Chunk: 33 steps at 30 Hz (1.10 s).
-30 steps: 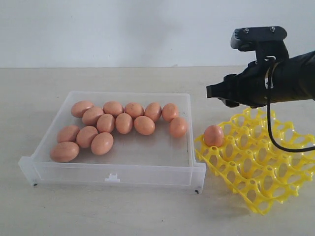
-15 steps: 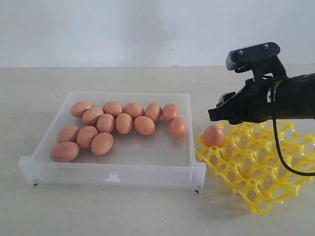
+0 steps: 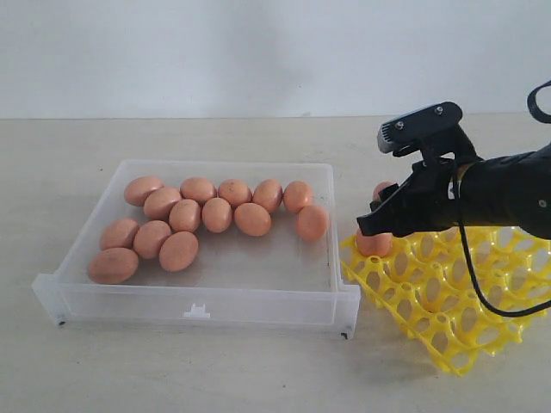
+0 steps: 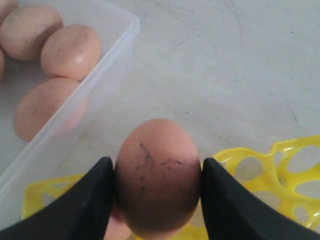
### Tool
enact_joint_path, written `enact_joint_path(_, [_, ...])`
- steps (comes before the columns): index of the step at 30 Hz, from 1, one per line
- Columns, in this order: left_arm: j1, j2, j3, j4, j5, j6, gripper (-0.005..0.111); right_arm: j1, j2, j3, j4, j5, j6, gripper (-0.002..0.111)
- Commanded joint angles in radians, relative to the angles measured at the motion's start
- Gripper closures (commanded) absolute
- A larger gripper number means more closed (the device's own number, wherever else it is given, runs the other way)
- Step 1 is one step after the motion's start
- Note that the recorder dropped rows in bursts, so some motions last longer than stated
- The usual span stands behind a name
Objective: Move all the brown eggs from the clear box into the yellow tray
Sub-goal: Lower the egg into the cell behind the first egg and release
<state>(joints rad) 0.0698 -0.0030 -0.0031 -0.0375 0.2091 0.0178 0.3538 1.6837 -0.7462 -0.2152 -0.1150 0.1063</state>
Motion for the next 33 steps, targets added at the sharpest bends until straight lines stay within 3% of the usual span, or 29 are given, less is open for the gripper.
enact_joint_path(1, [0.001,0.003,0.003,0.002,-0.006,0.002,0.111,-0.027,0.004,0.002,0.024,-0.032,-0.026,0.1])
enact_joint_path(33, [0.001,0.003,0.003,0.002,-0.006,0.002,0.111,-0.042,0.049,-0.002,0.028,-0.06,-0.029,0.1])
